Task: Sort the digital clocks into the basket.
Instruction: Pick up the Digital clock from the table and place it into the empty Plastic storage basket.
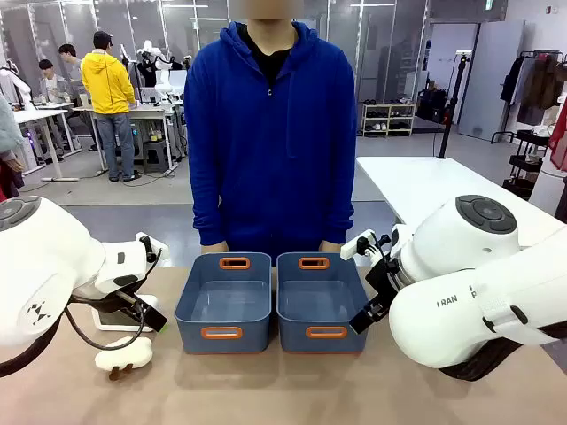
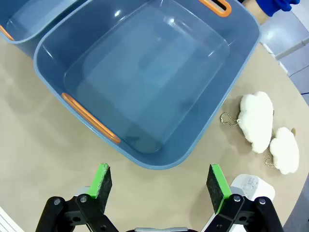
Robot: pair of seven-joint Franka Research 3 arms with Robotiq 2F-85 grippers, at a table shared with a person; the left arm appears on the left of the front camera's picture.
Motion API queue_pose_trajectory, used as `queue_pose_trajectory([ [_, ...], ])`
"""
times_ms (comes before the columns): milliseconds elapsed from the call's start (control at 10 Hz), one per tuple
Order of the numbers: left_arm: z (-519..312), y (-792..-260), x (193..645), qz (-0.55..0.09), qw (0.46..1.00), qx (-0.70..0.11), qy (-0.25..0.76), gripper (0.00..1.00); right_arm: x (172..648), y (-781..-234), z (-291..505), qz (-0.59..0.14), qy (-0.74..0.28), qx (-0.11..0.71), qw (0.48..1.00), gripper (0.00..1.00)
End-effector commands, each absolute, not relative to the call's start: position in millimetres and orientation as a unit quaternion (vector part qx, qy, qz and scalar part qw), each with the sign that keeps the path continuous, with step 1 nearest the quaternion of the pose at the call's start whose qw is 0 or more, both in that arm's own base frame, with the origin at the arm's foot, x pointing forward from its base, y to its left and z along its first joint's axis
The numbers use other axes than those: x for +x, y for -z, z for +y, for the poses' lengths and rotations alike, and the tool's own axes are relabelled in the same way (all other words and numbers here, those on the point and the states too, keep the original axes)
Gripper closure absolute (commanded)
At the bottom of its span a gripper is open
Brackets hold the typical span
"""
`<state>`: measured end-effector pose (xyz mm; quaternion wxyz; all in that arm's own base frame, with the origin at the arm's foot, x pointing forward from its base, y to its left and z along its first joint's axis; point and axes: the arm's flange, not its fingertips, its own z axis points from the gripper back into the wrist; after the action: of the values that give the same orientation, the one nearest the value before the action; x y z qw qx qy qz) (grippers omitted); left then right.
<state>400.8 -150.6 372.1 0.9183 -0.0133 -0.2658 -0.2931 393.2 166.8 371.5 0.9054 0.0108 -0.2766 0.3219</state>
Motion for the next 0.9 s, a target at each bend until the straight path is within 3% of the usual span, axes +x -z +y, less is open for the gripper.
queue_pose_trajectory([
  [0, -150.8, -372.1, 400.8, -0.266, 0.918, -0.013, 0.293, 0.0, 393.2, -371.5, 166.9, -0.277, -0.322, 0.011, 0.905, 0.0],
  [800, -150.8, -372.1, 400.8, -0.266, 0.918, -0.013, 0.293, 0.0, 393.2, -371.5, 166.9, -0.277, -0.322, 0.011, 0.905, 0.0],
])
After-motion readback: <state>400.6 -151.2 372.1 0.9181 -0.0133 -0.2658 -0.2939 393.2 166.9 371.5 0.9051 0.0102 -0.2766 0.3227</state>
